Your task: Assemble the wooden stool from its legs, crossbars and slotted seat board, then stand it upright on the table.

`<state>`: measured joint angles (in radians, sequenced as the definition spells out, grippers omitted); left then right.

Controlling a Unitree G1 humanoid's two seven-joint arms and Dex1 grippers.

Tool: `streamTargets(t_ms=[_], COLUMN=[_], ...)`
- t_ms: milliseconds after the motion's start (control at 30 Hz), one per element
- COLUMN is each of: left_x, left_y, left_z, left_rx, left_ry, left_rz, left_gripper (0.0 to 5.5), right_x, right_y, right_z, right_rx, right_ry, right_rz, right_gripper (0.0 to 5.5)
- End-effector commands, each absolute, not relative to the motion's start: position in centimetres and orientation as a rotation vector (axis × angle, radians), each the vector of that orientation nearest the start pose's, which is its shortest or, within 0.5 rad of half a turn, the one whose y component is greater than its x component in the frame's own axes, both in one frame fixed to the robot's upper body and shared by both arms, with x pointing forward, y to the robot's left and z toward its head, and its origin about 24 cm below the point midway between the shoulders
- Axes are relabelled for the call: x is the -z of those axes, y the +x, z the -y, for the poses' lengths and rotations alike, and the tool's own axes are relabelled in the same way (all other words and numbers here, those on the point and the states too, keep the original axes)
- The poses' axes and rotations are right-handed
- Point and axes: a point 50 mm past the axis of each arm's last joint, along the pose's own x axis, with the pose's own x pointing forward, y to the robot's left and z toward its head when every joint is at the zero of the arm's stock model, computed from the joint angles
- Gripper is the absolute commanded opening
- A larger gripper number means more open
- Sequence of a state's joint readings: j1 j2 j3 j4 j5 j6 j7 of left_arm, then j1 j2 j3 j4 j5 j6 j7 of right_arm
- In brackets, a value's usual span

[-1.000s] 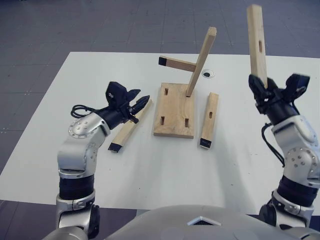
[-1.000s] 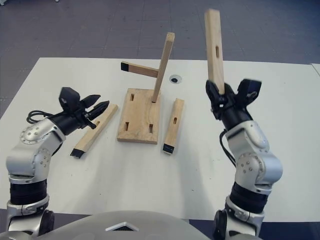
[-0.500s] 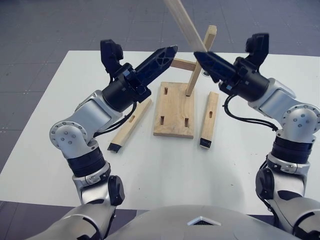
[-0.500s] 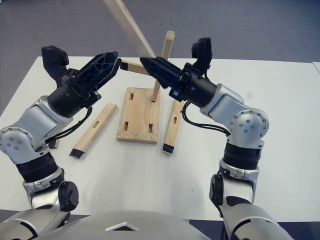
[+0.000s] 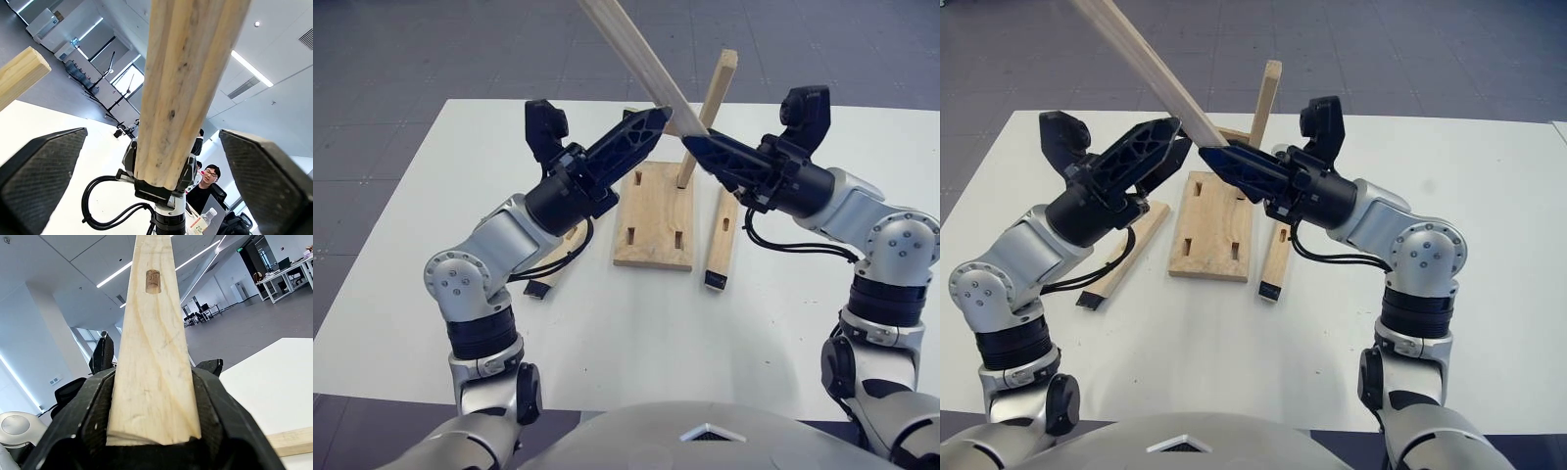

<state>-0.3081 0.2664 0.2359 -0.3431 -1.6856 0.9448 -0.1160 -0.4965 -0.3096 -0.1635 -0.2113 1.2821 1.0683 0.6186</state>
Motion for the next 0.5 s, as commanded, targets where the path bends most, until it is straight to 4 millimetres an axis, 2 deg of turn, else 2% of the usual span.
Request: streamTargets(t_ms=[33, 333, 500], left_x=[-19.48, -19.21, -19.32], left_y=[23.98, 23.63, 23.64], left_z=[-13.21, -13.28, -13.63], left_rx=[1.144, 1.196, 1.208], left_ry=[-1.051, -1.022, -0.991], left_rz=[-0.085, -0.132, -0.128], left_gripper=[5.50, 5.50, 4.55], right_x=[-19.33, -18.75, -18.57], right_y=[25.55, 25.02, 25.33], right_z=[10.94, 11.09, 11.26], right_rx=[-1.450, -1.497, -1.489], right_ry=[0.722, 0.643, 0.630], right_rz=[-0.138, -0.182, -0.188], right_gripper=[2.05, 2.05, 2.05])
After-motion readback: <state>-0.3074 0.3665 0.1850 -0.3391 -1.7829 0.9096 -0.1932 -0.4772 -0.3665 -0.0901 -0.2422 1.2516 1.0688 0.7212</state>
